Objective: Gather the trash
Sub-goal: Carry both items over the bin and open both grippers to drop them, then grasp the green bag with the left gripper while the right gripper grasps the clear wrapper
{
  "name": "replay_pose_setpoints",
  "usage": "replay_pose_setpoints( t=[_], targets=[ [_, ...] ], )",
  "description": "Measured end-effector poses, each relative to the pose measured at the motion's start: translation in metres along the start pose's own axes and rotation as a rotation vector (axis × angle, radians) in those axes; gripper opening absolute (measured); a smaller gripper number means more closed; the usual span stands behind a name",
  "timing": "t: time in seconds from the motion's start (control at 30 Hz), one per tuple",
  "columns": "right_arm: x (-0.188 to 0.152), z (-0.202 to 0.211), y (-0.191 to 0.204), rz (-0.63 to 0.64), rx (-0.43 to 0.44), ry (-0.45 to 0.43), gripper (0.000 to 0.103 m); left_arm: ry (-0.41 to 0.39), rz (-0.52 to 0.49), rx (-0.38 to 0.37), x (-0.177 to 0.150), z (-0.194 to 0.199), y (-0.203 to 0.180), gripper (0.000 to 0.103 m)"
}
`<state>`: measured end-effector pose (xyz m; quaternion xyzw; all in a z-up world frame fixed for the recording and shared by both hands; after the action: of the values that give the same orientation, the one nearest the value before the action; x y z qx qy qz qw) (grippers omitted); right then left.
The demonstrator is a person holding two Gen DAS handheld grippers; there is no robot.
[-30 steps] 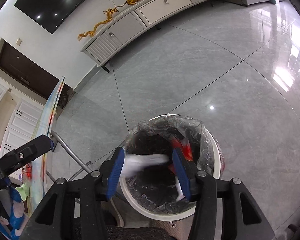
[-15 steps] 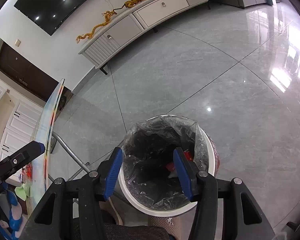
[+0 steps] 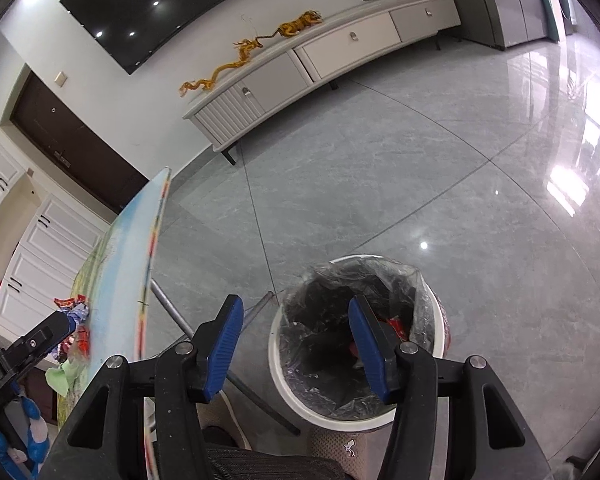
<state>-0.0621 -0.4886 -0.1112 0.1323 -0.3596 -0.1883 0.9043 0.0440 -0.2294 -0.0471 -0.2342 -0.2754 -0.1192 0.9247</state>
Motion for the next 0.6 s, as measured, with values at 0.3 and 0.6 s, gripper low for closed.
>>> replay_pose_setpoints(
  t=[0.3,0.6],
  targets=[
    [0.007,0.025,0.053,0.091,0.017,-0.045,0.052,-0.102,0.069,0.030,0.004,0.056,0.055,0.064],
    [0.016,0.048,0.117,0.203,0.028,-0.082,0.053,-0.257,0.146,0.102,0.006,0.126,0.134,0.072]
  ],
)
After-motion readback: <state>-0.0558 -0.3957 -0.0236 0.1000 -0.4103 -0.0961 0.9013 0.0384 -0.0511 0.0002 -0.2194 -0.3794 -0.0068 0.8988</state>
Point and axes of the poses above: each gripper's, at about its wrist camera, not at the fingertips, and z roughly against the way its jaws point, y to its left, x to its top, the point moved 2 cm from there along -z, roughly the way its jaws point, and after that the axes turned 11 degrees about z, right-handed, at the moved point
